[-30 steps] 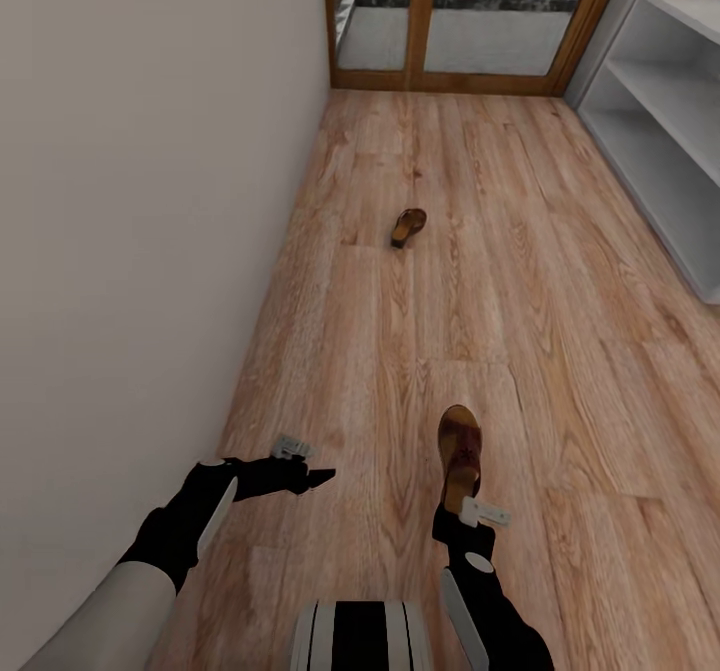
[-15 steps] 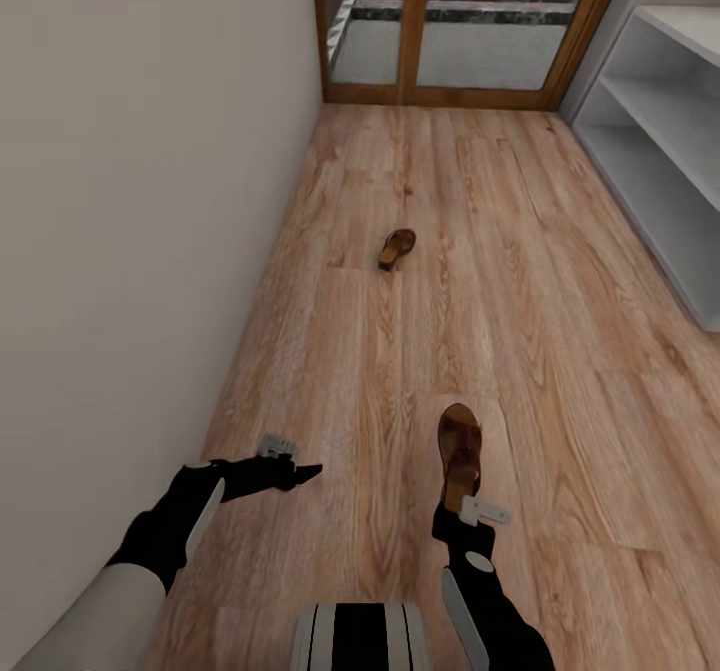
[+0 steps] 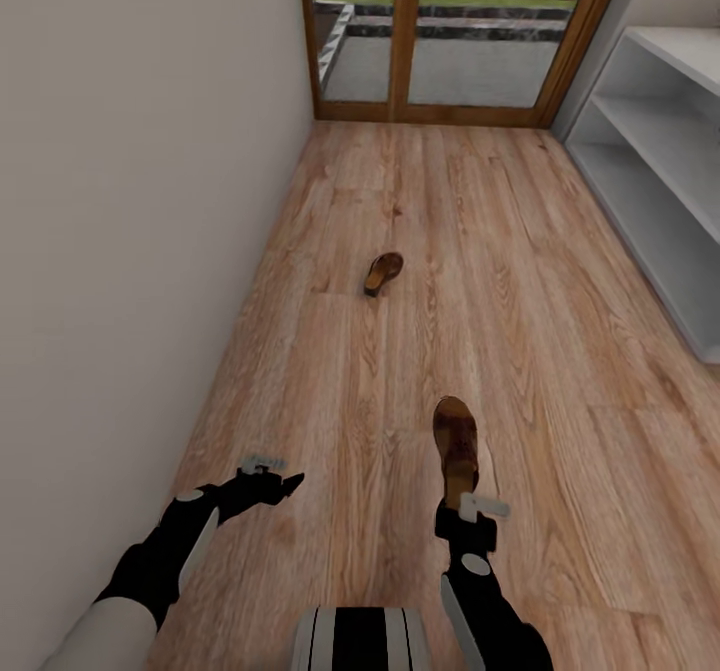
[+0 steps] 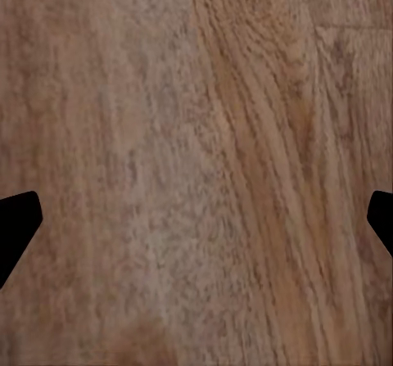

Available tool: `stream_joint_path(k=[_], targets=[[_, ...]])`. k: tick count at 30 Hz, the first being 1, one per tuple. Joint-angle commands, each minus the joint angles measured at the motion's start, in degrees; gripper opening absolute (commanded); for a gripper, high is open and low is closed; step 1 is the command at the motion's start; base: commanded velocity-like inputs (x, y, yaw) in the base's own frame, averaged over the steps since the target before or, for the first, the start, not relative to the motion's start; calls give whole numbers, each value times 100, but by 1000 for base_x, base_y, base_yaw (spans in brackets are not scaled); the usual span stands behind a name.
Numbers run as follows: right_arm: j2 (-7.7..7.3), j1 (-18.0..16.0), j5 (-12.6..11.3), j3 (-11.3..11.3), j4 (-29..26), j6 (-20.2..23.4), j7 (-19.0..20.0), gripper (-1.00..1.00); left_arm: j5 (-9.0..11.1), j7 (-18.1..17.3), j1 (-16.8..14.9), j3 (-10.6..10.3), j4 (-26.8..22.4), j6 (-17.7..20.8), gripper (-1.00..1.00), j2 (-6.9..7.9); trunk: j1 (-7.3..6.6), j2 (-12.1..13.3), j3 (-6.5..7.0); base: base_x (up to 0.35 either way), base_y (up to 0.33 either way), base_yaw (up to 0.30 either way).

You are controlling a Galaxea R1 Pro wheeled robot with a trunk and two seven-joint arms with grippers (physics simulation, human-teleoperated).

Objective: Pick up the two gym shoes and the two sandals from the corridor floor and place them onto the hallstand (shoe rack) in the corridor, making sure they are on the rack and not on the floor. Arrange them so the two gym shoes are next to each other and the two sandals are next to each other.

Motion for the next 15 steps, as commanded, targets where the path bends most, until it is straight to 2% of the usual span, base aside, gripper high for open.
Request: stream_joint_path(k=[1,2,3,5,6,9,10,11,15], targets=[[0,5,207,10,34,9,-32,-100,-3,147,97,5,23,-174,100,8,2,-1,5,227,-199,0],[0,8,309,10,81,-1,-32,-100,-4,265,147,7,59,-322,100,12,2,-1,14,207,-211,0],[0,10,419,10,231,-15,-32,-100,-5,574,217,7,171,-614,100,15,2,-1,23,171,-230,0],[0,11,453,9,382,-38,-32,-100,-5,855,267,3,300,-861,100,15,2,-1,41,138,-241,0],[-52,12,474,9,675,-295,-30,-100,-5,1326,390,-2,588,-1390,100,9,2,-1,50,38,-264,0],[-243,12,480,9,1092,-808,-16,-100,-5,1796,519,-8,985,-2148,100,3,2,-1,77,16,-269,0],[-285,12,480,6,1352,-1020,162,-100,-5,1932,585,-9,1161,-2433,100,3,2,-1,86,3,-244,0],[-299,12,488,3,1527,-1136,471,-100,-5,1980,678,-5,1228,-2547,100,8,2,-1,95,2,-133,0],[-326,12,495,-14,1674,-1246,924,-100,-5,2021,828,5,1246,-2654,100,17,2,-1,131,1,-68,0]])
